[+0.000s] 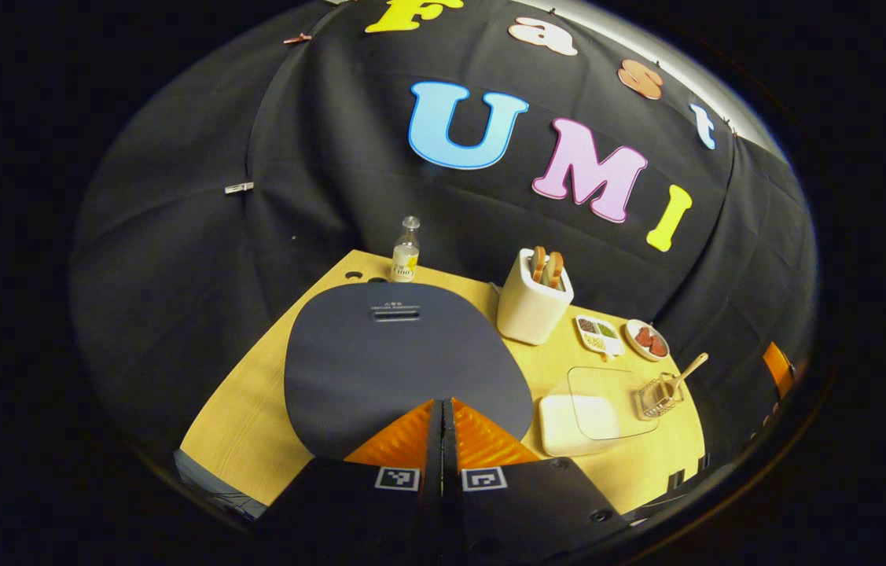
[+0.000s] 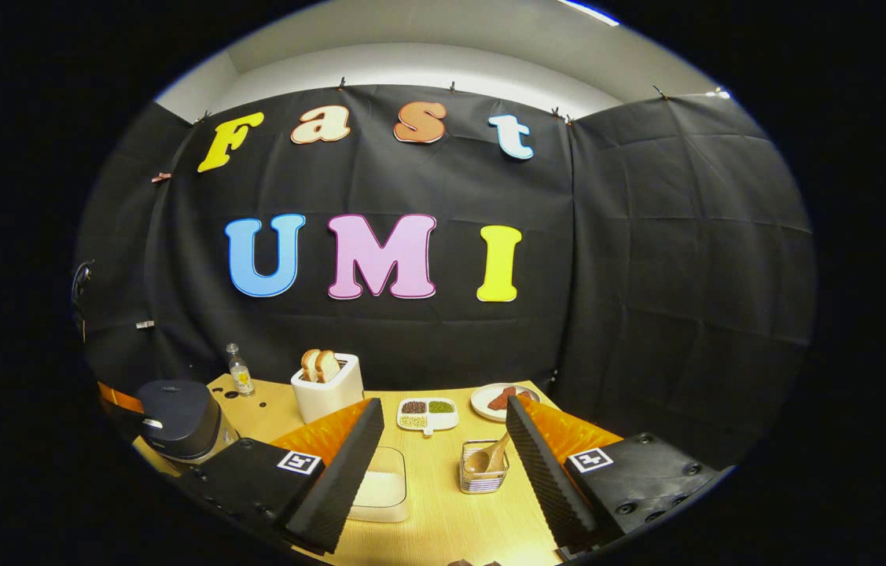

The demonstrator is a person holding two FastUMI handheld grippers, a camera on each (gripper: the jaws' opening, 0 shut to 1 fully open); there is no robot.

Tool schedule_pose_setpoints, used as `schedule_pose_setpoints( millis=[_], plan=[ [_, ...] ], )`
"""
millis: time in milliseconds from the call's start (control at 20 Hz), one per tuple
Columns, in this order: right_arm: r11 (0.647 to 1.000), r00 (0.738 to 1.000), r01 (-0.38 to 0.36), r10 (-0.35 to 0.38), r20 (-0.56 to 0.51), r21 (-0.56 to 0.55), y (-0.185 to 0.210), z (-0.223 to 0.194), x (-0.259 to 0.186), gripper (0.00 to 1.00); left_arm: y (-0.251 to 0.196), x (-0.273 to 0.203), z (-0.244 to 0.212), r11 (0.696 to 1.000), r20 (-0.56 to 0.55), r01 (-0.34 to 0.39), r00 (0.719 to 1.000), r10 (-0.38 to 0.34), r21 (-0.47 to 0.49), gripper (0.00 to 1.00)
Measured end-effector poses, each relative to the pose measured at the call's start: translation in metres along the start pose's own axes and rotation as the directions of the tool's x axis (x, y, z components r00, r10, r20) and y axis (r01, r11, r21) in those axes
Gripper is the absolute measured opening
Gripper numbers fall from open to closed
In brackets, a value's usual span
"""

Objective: Close the left gripper, press the button to open the rice cooker; take a wooden spoon from the chopstick holder with the right hand, scoop a spoonful of rice and pour it into the rice cooker, then put the wooden spoon back into the chopstick holder.

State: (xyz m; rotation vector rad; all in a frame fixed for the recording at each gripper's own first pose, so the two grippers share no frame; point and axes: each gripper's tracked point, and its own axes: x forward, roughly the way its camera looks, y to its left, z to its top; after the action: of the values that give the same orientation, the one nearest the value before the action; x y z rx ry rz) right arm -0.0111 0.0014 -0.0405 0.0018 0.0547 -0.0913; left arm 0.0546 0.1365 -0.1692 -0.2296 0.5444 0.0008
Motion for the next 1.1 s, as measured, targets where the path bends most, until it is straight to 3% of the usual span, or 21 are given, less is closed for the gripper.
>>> schedule_pose_setpoints(
  millis=[450, 650, 850, 950, 1100],
  plan=[
    [1.0, 0.998, 0.025, -0.024, -0.051, 0.012, -0.029, -0.022, 0.021, 0.98, 0.001, 0.011, -0.02, 0.998, -0.054, -0.046, 0.997, 0.049, 0.049, 0.06],
    [0.999, 0.998, 0.031, -0.03, -0.059, 0.016, -0.036, -0.026, 0.025, 0.98, 0.004, 0.015, -0.025, 0.997, -0.083, -0.073, 0.994, 0.074, 0.011, 0.06],
    [0.999, 0.997, 0.035, -0.033, -0.075, 0.019, -0.043, -0.032, 0.025, 0.98, 0.003, 0.013, -0.02, 0.993, -0.057, -0.104, 0.993, 0.106, 0.047, 0.06],
    [0.999, 0.997, 0.039, -0.037, -0.074, 0.023, -0.047, -0.029, 0.024, 0.98, -0.001, 0.003, -0.006, 0.991, -0.007, -0.126, 0.992, 0.126, 0.053, 0.06],
    [0.999, 0.997, 0.052, -0.052, -0.065, 0.002, -0.058, -0.027, 0.024, 0.98, -0.012, -0.027, 0.055, 0.984, 0.221, -0.169, 0.963, 0.152, 0.058, 0.06]
  ],
)
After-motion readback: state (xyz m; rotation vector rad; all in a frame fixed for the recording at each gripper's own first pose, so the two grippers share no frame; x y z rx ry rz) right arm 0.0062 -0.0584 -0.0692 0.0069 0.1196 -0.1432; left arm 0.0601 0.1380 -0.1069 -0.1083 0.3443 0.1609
